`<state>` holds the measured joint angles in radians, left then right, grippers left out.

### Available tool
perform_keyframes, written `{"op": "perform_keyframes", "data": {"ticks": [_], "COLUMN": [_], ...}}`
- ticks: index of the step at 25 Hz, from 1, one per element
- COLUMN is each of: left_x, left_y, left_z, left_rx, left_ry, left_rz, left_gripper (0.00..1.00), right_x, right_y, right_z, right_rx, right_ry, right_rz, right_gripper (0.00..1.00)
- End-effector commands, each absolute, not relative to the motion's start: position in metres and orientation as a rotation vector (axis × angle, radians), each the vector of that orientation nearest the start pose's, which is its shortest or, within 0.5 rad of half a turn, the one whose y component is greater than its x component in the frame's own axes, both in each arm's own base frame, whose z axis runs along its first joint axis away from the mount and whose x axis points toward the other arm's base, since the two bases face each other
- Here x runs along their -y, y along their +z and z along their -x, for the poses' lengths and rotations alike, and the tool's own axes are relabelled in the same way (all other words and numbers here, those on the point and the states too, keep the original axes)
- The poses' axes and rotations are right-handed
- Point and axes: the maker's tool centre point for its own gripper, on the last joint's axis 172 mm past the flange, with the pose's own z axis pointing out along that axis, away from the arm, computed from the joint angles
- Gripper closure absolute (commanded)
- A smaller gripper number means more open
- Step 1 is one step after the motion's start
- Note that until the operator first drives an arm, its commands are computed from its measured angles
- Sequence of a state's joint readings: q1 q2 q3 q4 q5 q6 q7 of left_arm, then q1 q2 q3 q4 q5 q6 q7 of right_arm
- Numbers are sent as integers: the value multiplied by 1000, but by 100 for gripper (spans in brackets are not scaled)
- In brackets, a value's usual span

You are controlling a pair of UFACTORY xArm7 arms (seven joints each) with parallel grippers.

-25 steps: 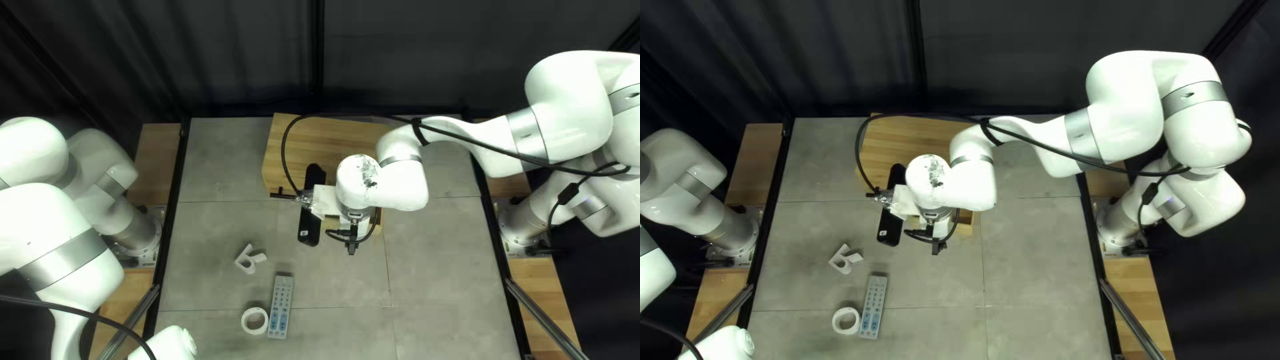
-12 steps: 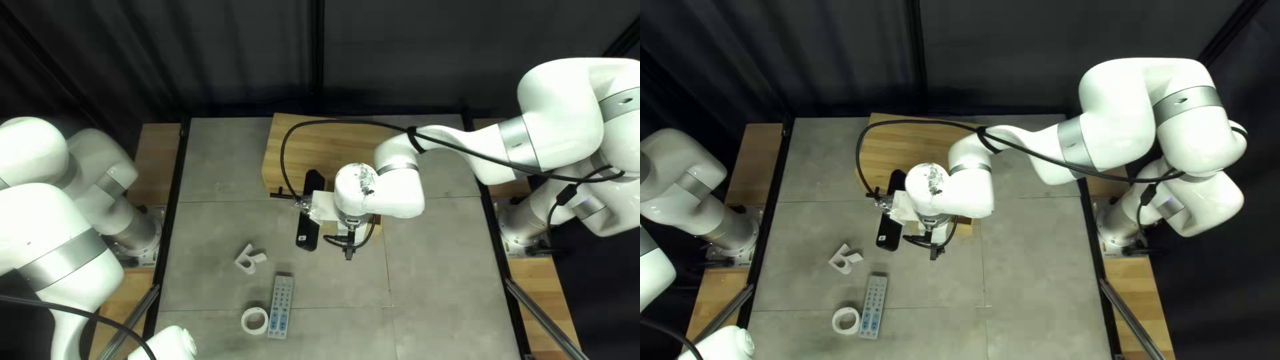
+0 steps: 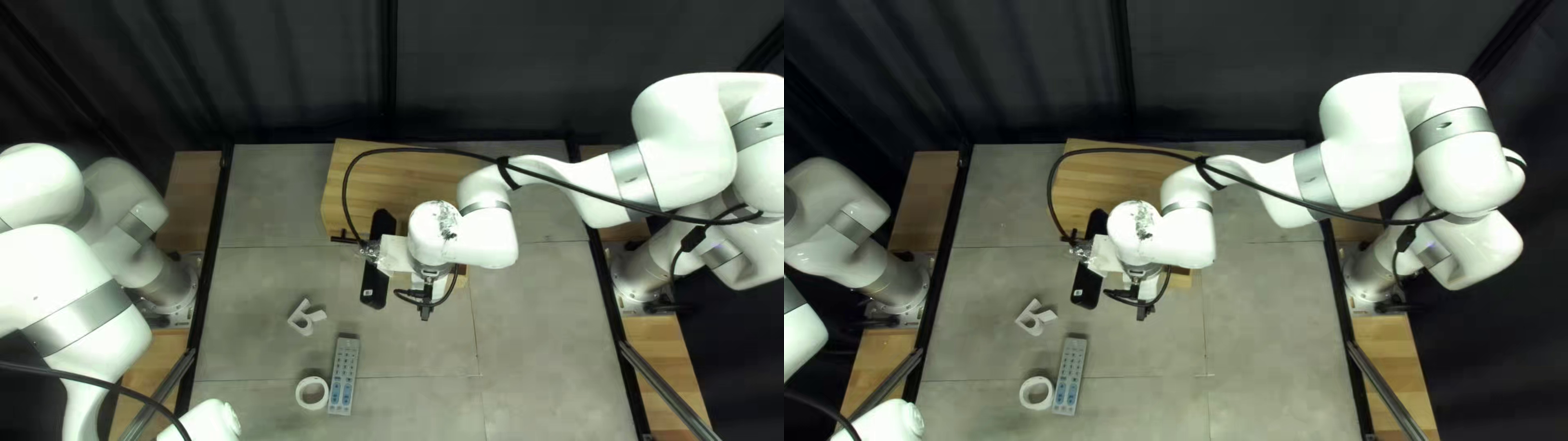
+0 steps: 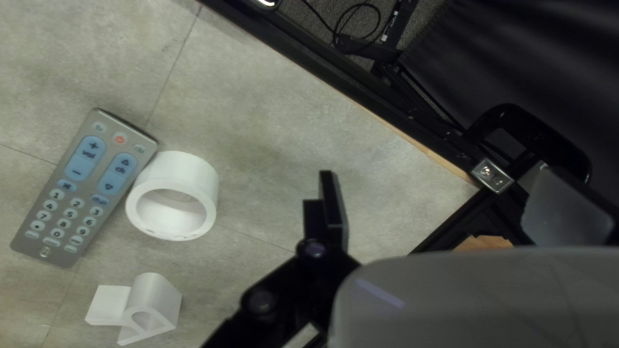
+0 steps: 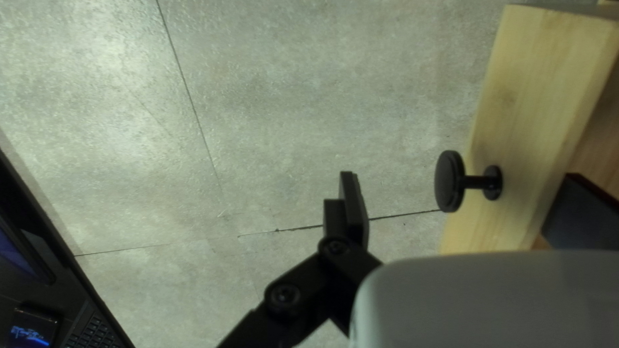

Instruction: Open drawers and place objects into drawer and close

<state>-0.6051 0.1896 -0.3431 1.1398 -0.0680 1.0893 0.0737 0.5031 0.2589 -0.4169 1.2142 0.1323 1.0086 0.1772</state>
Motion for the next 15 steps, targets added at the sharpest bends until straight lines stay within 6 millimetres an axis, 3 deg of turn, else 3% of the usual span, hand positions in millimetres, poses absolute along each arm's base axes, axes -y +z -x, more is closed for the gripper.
{"op": "perform_keyframes", "data": {"ticks": [1, 15], "left_x": [393, 393], "left_y": [138, 138], "left_z": [-259, -259], "left_rx": [-1506, -1506], "left_ry": [269, 269], "left_rz": [2807, 2807], "left_gripper": [0, 0], "right_x": [-66, -68], "right_y": [143, 143], "right_z": [-513, -513], "right_rx": [-228, -205], "right_ry": [39, 30], "right_rz": [3122, 3106], "right_gripper": [0, 0]}}
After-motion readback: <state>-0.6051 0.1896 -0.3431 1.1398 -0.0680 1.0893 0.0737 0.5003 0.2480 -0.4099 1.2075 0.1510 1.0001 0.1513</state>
